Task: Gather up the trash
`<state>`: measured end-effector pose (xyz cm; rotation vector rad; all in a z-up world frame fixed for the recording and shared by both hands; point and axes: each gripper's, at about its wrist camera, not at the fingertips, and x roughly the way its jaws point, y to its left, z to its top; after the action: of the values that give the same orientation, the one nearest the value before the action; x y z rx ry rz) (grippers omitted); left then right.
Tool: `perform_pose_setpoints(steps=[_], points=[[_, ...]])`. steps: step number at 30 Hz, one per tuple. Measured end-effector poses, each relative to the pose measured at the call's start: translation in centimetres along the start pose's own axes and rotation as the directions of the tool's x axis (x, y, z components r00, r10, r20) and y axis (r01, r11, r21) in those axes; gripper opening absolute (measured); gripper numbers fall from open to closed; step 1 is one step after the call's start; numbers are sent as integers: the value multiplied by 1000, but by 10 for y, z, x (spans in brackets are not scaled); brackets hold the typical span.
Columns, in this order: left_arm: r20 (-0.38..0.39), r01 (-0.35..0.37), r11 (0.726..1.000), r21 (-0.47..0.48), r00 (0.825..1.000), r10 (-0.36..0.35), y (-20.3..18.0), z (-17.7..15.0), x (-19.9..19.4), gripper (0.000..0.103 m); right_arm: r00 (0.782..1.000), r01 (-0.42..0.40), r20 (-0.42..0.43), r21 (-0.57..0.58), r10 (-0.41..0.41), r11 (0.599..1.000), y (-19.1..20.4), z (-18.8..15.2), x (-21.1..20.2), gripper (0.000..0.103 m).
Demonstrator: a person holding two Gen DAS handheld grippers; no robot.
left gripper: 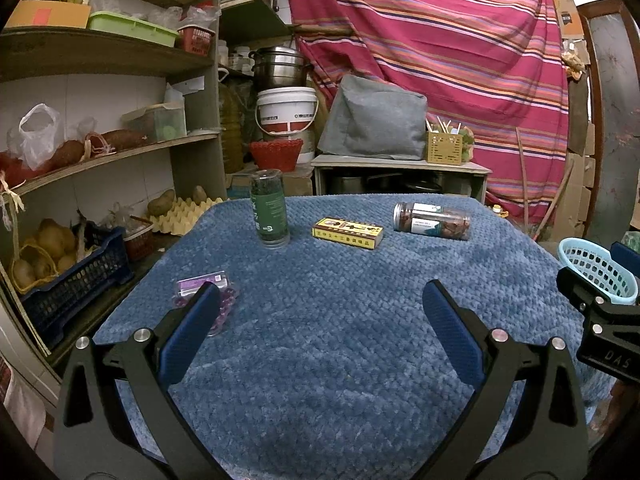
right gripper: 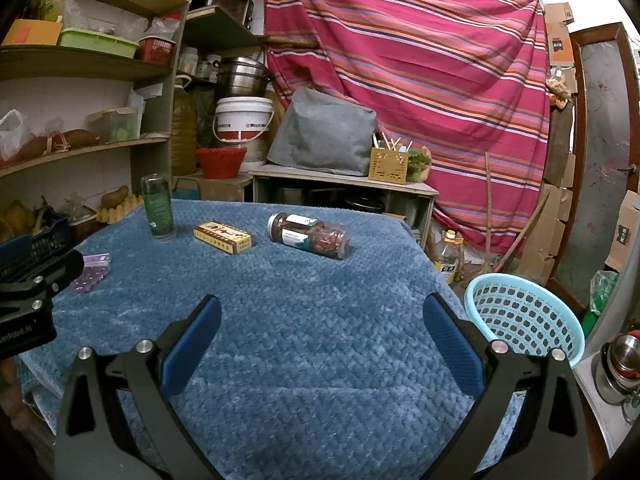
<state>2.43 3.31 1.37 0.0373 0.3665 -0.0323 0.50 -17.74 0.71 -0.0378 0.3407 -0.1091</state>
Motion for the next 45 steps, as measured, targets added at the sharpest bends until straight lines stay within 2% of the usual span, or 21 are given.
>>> perform_pose_setpoints(steps=[45], points=[[9, -5, 1000, 12, 1000, 5, -2, -2, -1, 98, 1000, -1, -2, 4, 1, 1000, -1, 0, 0, 98]])
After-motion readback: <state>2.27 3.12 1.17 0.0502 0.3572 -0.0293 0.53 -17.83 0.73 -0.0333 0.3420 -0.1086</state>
